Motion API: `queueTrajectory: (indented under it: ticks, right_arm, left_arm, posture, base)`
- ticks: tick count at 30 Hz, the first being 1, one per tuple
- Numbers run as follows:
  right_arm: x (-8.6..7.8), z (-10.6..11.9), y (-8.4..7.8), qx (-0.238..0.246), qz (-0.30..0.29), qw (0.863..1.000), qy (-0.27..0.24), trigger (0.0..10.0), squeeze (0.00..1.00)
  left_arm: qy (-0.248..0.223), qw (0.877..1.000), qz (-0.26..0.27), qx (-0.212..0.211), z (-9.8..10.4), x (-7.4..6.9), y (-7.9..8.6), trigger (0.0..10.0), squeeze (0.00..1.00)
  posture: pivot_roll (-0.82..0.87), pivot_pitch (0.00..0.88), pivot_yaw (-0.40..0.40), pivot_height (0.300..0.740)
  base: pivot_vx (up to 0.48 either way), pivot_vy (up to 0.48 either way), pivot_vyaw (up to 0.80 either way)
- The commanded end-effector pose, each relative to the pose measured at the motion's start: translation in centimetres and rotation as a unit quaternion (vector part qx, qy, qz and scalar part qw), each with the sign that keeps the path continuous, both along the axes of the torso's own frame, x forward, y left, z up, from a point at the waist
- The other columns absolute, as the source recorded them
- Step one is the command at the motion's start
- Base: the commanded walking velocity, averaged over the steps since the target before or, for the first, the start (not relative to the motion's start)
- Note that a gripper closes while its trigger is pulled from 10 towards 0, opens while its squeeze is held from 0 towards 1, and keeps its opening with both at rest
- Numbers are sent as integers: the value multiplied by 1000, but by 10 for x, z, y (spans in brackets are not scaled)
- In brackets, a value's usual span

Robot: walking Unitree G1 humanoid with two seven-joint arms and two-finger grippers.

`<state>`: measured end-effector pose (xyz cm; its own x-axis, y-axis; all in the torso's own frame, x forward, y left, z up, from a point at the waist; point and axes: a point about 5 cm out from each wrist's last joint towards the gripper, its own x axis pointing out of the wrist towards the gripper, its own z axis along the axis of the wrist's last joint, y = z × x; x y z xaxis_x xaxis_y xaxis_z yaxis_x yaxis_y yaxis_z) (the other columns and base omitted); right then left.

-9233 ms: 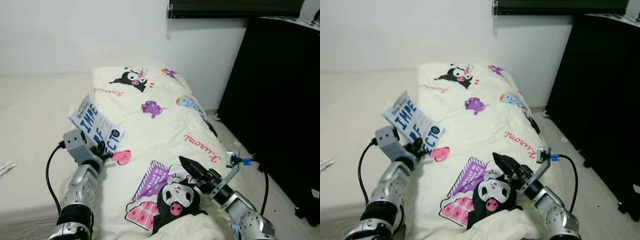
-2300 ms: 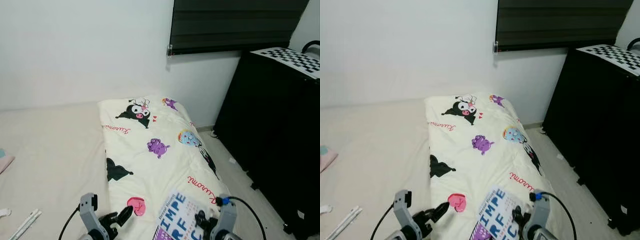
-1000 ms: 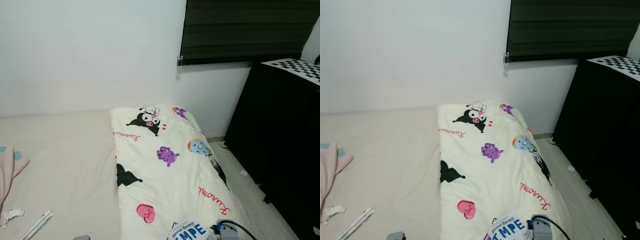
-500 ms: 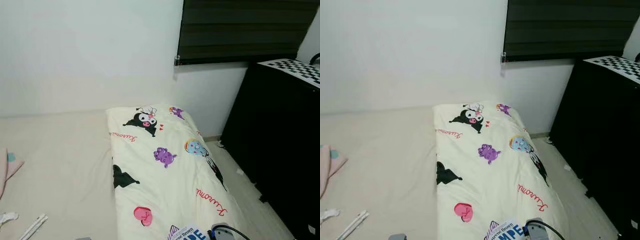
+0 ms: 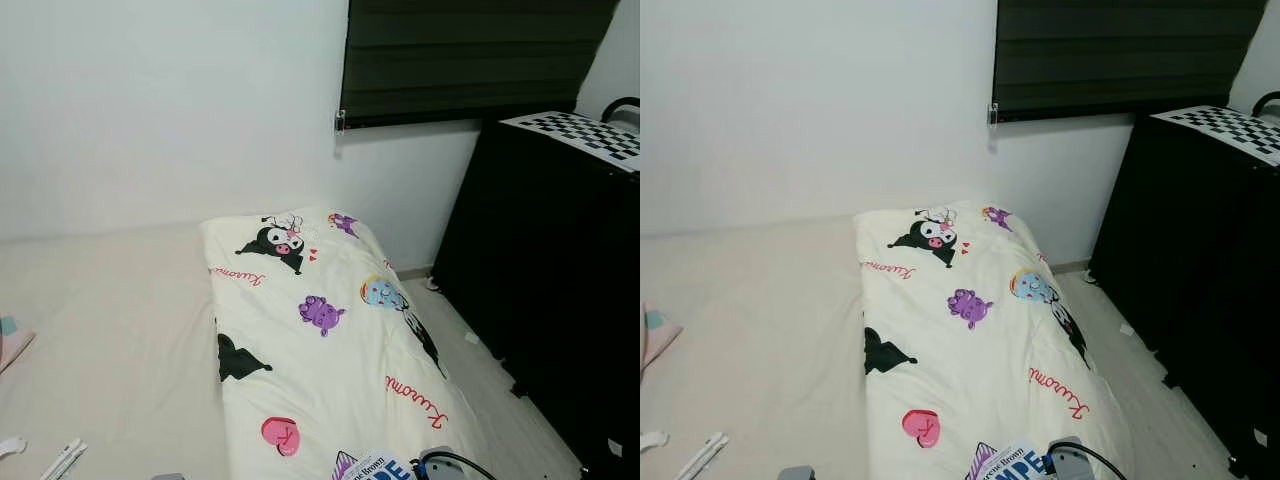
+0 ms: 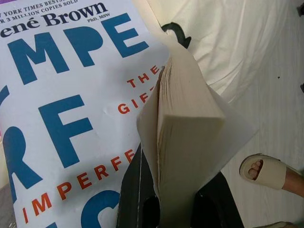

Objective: Clean up the room

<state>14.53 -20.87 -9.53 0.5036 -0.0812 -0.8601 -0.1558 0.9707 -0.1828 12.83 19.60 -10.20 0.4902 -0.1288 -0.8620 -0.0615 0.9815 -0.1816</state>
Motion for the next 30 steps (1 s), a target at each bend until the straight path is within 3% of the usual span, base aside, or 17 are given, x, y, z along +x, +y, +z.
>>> queueTrajectory:
  ticks: [1,14,18,21,26,30]
  right_arm:
    - [-42,-15,-3,-15,-2,995,94,10000,0]
    - [-44,-16,-2,-14,-4,995,97,10000,0]
    - [-42,-15,-2,-14,-6,995,94,10000,0]
    - [-39,-14,-4,-14,-8,996,89,10000,0]
    - [-41,-14,-3,-14,-4,996,92,10000,0]
    - [-44,-15,-3,-13,-4,995,96,10000,0]
  left_arm:
    - [10,1000,-2,2,-1,-3,1,10000,0]
    - [17,1000,-4,-2,-2,-6,1,10000,0]
    - [11,1000,-4,-3,0,-1,1,10000,0]
    - [-33,999,3,-37,8,23,-6,10000,0]
    - [-61,997,-4,-38,17,44,-8,10000,0]
    - [-55,998,-17,-32,16,43,-8,10000,0]
  posture:
    - [-11,0,-54,740]
    - [-16,0,-46,740]
    - [-19,0,-39,740]
    - [-15,0,-34,740]
    - [-14,0,-35,740]
    - [-21,0,-28,740]
  base:
    - [0,0,0]
    - [0,0,0]
    - [0,0,0]
    - [0,0,0]
    - [0,0,0]
    - [0,0,0]
